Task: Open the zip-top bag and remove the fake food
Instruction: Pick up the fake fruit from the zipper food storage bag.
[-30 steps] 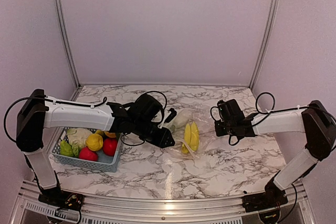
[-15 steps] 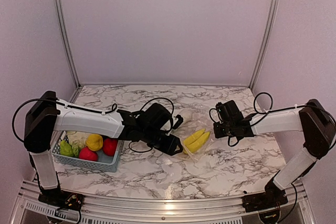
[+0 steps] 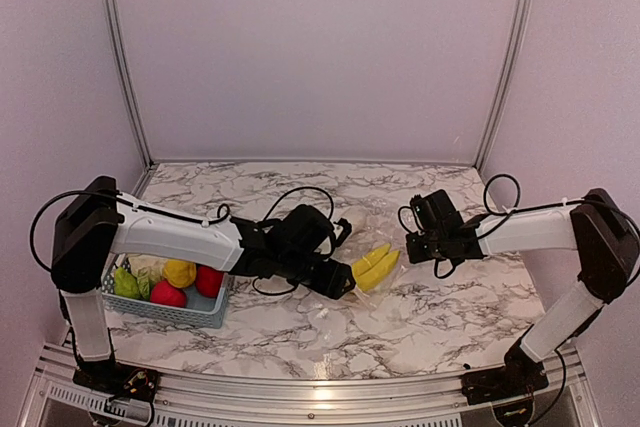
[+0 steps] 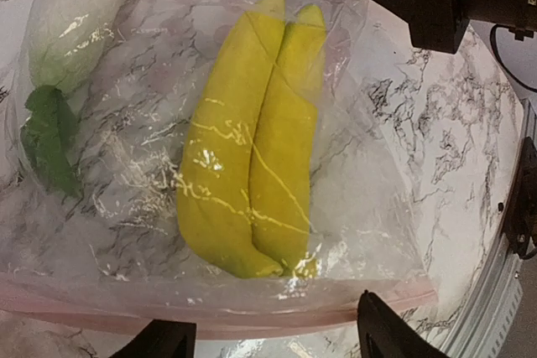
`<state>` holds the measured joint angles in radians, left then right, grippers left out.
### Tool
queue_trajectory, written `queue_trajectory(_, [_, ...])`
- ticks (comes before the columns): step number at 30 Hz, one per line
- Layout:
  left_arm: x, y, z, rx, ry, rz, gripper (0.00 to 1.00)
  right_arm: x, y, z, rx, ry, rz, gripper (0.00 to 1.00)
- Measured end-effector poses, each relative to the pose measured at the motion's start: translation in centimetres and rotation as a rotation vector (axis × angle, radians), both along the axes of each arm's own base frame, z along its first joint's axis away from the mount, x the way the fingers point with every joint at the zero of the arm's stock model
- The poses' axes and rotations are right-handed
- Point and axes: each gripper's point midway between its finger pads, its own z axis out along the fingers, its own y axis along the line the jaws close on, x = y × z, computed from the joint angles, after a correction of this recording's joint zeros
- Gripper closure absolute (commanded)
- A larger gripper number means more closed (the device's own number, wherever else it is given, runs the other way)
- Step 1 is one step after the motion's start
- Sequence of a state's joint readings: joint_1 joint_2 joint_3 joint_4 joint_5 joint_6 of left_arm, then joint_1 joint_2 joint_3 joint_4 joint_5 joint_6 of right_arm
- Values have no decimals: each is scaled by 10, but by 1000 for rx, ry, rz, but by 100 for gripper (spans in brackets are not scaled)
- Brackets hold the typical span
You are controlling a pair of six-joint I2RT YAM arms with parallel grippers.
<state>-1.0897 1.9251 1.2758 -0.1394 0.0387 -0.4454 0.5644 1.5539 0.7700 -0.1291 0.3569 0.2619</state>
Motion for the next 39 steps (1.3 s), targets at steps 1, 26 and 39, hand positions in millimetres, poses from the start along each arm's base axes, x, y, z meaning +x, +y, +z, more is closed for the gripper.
queue_trajectory(1, [0, 0, -3, 6, 0, 1, 32, 0, 0, 0, 0, 0, 0, 100])
queue_trajectory(26, [-7, 31, -9, -44, 17, 103, 40, -33, 78, 64, 75, -65, 201, 32])
queue_trajectory(39, [12, 40, -7, -69, 46, 207, 44, -72, 153, 49, 15, 3, 410, 40])
